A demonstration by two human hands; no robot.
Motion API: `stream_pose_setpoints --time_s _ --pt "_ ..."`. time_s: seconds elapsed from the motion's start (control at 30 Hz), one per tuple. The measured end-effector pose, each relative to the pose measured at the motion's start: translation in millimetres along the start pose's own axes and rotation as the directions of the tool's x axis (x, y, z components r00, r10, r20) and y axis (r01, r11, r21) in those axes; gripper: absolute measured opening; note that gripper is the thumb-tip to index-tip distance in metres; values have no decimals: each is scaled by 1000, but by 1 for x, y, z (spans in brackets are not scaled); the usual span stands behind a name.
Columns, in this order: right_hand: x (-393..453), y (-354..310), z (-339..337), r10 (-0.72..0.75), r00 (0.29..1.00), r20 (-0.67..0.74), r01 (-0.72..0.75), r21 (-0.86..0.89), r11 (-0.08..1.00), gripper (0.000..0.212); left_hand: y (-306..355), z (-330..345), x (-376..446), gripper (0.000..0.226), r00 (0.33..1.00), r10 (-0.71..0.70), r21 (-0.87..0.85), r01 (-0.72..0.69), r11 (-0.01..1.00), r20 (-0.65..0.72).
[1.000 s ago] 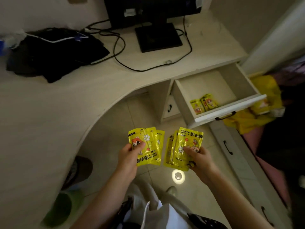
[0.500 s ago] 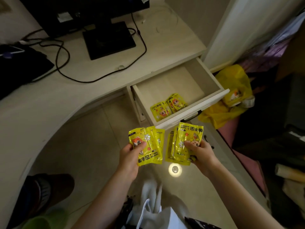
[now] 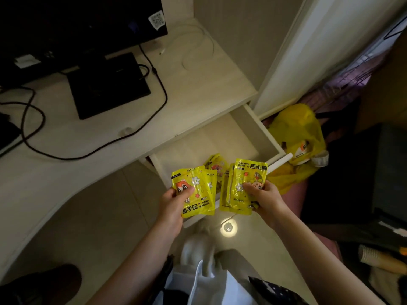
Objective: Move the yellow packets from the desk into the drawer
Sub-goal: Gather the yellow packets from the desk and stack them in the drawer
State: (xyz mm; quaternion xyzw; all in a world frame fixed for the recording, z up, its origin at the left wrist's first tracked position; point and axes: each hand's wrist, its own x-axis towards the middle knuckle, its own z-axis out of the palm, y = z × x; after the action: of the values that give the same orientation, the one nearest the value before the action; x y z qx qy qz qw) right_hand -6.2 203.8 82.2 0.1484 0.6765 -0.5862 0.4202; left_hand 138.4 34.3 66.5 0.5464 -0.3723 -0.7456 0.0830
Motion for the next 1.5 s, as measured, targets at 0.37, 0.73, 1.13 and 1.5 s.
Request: stream_pose_setpoints --time_s 0.37,0.73,1.13,1.5 --pt "77 -76 -27 48 997 65 -34 -200 979 19 16 80 37 19 986 -52 -70 41 997 -160" --pt "149 -117 -49 107 974 197 -4 -463 886 26 -12 140 60 23 939 -130 -210 63 976 -320" --pt "231 -91 -18 213 962 169 -37 -695 718 30 -35 167 133 32 920 13 268 100 958 -393" --pt "268 -51 -23 318 943 96 -145 -743 654 34 -68 171 160 33 918 26 379 137 915 -396"
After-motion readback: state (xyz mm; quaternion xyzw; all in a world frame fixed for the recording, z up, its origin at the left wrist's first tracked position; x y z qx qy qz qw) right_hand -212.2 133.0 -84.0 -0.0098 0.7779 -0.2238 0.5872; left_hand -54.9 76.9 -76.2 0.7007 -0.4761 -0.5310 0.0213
